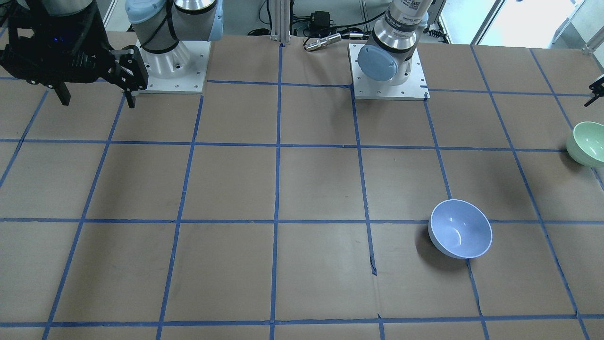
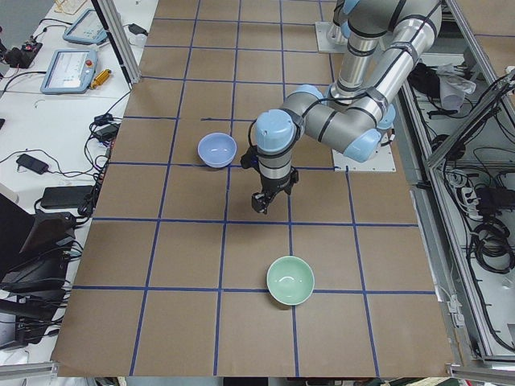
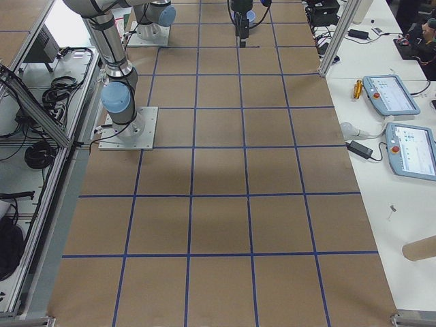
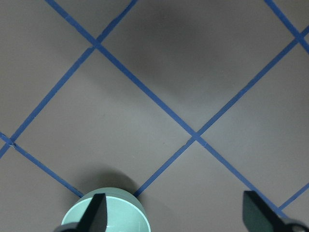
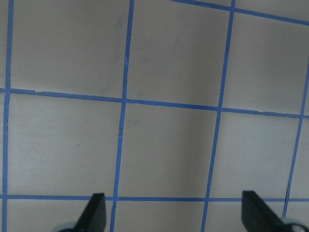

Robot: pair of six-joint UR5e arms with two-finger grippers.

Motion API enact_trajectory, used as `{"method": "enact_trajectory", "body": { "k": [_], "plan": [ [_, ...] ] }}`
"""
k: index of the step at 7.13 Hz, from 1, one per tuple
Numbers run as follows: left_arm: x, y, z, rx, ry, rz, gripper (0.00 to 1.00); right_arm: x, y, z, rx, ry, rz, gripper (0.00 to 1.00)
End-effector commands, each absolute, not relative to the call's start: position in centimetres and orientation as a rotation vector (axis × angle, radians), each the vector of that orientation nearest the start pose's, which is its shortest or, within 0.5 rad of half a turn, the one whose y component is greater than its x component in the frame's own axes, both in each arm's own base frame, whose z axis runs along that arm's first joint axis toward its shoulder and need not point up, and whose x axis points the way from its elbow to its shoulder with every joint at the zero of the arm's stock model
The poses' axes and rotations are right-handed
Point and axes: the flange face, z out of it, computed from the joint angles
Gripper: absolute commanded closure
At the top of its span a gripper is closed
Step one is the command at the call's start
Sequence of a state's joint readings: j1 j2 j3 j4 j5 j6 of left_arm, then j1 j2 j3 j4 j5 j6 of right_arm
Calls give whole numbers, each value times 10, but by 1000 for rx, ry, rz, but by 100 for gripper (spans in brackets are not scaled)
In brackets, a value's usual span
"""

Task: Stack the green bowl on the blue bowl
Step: 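Move the left gripper down to the mint-green bowl near the robot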

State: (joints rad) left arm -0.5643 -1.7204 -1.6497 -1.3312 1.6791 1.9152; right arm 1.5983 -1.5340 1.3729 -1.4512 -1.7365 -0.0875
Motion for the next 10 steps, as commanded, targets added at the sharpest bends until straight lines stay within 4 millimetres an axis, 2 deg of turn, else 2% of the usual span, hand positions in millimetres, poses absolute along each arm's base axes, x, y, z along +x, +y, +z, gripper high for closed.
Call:
{"method": "enact_trajectory", "body": {
  "k": [1,2,5,7,9,10],
  "plan": [
    [445,-374,365,1514,2738,159,0,130,-503,556,-182,3303,-60,0],
    [471,-365,350,1506,2704,138,0,131,-503,556,-184,3303,-60,0],
    [511,-328,306,1672,2690,95,0,131,-503,556,-184,3303,-60,0],
    [524,-323,294,1755,2611,107,0,130,-503,556,-182,3303,-60,0],
    [538,-307,272,1784,2616,97,0,131,-503,556,-184,3303,-60,0],
    [536,-304,257,1779,2614,96,0,130,-503,556,-182,3303,-60,0]
  ]
}}
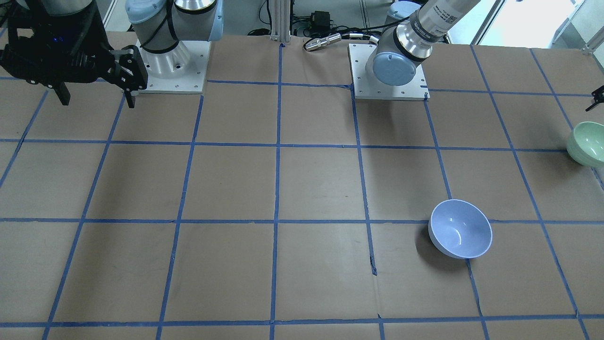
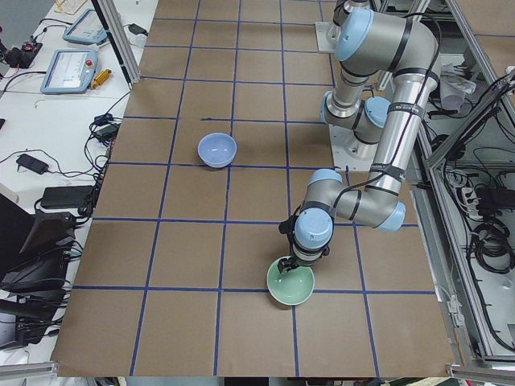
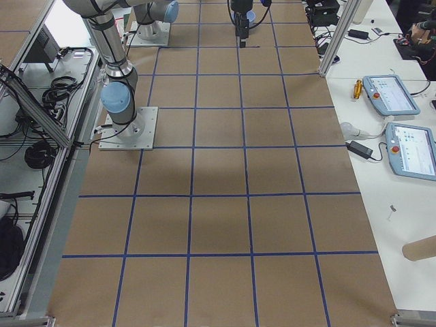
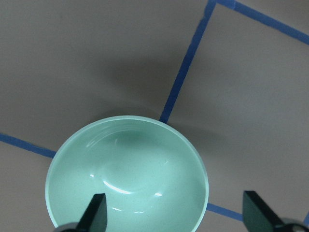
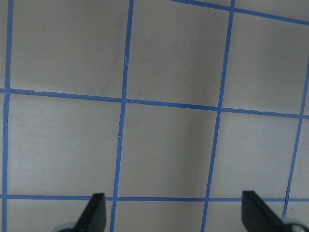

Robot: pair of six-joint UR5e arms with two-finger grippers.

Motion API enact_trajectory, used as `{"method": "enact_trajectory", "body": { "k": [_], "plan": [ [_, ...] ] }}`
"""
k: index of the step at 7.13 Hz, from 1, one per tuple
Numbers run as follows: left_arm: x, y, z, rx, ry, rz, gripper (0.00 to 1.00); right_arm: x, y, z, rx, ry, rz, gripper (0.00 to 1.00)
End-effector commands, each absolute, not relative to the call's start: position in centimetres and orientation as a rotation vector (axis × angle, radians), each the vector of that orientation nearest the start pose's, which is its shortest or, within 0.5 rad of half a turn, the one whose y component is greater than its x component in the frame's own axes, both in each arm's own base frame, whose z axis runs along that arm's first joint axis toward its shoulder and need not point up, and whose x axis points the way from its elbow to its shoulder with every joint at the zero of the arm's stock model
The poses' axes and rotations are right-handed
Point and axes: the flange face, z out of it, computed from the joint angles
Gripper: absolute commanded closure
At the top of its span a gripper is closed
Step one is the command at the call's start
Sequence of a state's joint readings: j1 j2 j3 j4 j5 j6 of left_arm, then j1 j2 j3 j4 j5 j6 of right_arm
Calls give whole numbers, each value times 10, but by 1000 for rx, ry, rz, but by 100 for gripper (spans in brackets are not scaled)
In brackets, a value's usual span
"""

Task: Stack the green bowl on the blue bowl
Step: 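Grasp the rim of the mint-green bowl with the left gripper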

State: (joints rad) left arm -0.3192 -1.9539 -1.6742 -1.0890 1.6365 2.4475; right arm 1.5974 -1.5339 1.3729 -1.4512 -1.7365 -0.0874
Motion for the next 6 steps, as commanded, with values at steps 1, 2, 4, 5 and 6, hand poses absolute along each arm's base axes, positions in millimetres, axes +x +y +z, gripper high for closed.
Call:
{"method": "enact_trajectory", "body": {
  "k": [1,2,4,5,6],
  "plan": [
    [532,-302,243,1766,2589,108,0,131,-503,556,-184,3303,-60,0],
    [530,-297,236,1754,2577,116,0,130,-503,556,-182,3303,-60,0],
    [533,-294,224,1770,2578,112,0,131,-503,556,-184,3303,-60,0],
    [536,-295,217,1770,2574,113,0,130,-503,556,-182,3303,-60,0],
    [539,-295,214,1766,2565,120,0,131,-503,556,-184,3303,-60,0]
  ]
}}
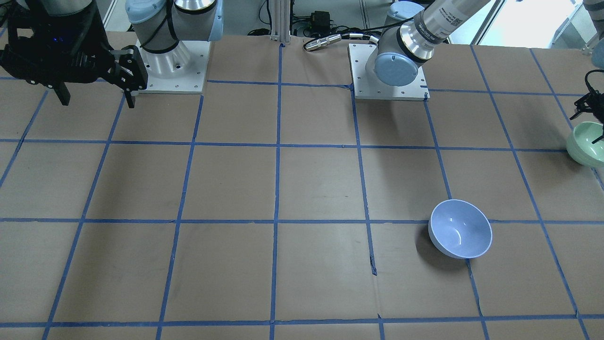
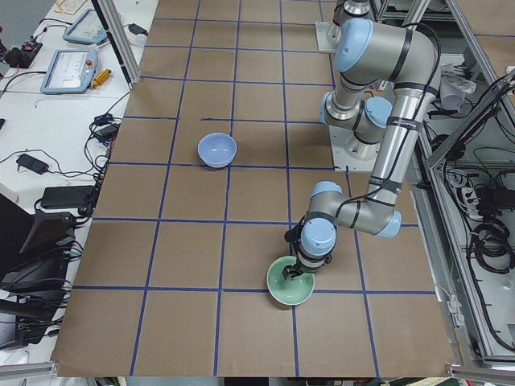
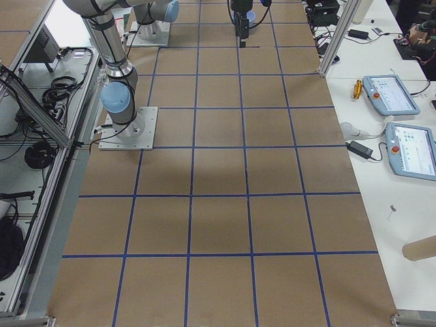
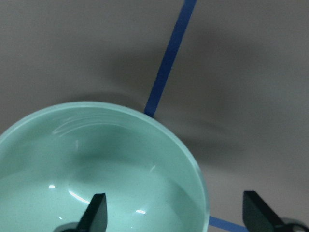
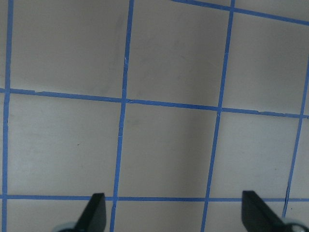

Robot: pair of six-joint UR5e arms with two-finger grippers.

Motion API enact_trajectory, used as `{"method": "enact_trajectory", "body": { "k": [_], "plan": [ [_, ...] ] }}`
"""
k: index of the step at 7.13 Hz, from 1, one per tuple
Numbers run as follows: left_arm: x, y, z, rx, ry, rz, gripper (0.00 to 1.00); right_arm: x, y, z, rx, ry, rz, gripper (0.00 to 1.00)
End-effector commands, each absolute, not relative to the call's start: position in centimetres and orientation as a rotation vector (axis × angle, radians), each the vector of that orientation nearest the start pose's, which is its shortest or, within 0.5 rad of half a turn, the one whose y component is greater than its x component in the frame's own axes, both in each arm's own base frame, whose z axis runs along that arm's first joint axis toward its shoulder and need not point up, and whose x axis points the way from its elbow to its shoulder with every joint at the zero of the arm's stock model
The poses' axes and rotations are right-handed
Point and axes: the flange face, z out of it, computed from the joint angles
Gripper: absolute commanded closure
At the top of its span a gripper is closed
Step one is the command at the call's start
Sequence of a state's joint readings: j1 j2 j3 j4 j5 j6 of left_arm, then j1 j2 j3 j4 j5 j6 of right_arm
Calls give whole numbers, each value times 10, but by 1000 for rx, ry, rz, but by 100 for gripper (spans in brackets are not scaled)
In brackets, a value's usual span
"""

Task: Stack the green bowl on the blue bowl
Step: 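Grasp the rim of the mint-green bowl with the left gripper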

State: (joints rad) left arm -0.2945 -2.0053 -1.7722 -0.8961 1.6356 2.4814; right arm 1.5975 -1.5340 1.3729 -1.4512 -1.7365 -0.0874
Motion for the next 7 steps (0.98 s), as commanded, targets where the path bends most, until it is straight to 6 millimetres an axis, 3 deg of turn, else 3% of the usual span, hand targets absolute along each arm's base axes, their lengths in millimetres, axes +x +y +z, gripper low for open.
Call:
{"method": "enact_trajectory", "body": {
  "k": [1,3,4,5,6,7],
  "plan": [
    [541,-294,213,1758,2559,130,0,131,-503,556,-184,3303,-60,0],
    [540,-294,207,1765,2569,127,0,131,-503,556,-184,3303,-60,0],
    [541,-294,207,1764,2568,130,6,131,-503,556,-184,3303,-60,0],
    [541,-294,208,1765,2569,134,21,130,-503,556,-182,3303,-60,0],
    [541,-292,208,1764,2573,152,73,130,-503,556,-182,3303,-60,0],
    [542,-290,208,1759,2583,194,100,131,-503,556,-184,3303,-60,0]
  ]
}}
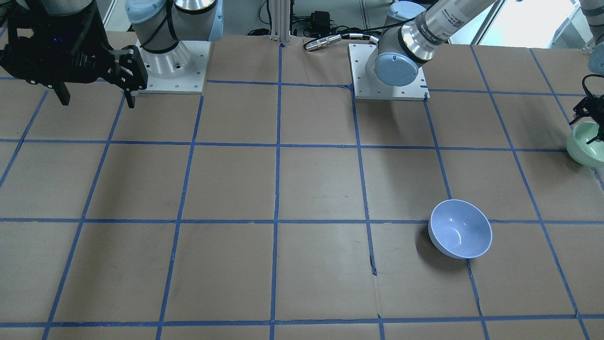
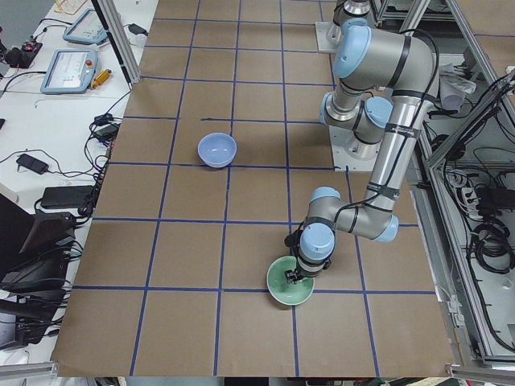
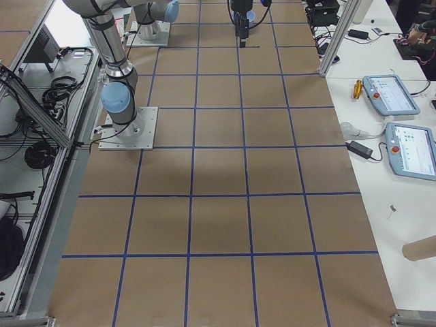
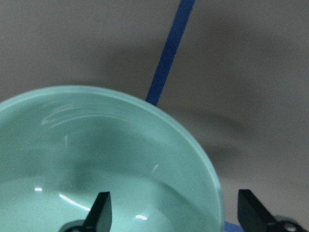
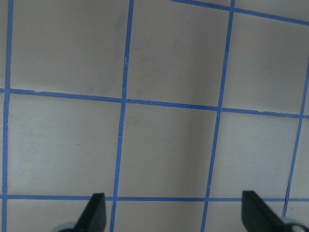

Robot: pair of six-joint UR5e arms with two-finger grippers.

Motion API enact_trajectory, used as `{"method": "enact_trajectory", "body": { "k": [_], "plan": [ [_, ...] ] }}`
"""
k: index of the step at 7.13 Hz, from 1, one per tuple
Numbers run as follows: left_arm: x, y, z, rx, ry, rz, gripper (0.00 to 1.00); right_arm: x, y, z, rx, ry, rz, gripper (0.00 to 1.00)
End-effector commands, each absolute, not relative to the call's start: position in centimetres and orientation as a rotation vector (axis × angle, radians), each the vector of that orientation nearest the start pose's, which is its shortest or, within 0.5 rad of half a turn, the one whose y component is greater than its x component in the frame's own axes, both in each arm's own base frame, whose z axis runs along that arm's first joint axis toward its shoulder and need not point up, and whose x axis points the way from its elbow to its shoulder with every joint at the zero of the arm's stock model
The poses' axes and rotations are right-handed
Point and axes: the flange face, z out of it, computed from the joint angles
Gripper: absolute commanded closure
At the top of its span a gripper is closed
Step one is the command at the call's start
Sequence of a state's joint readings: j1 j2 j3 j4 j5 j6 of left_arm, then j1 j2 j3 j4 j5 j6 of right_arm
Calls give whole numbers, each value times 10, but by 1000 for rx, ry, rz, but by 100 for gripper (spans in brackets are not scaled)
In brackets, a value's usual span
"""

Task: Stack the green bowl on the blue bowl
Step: 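Grasp the rim of the mint-green bowl with the left gripper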

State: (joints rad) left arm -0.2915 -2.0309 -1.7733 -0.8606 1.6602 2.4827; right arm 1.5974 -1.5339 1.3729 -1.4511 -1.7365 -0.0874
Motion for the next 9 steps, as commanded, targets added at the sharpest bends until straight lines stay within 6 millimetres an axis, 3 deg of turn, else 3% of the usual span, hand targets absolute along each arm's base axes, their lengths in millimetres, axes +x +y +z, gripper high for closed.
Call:
{"method": "enact_trajectory", "body": {
  "k": [1,9],
  "plan": [
    [542,-290,209,1757,2582,200,100,131,-503,556,-184,3303,-60,0],
    [541,-289,223,1745,2564,206,100,131,-503,556,-184,3303,-60,0]
  ]
}}
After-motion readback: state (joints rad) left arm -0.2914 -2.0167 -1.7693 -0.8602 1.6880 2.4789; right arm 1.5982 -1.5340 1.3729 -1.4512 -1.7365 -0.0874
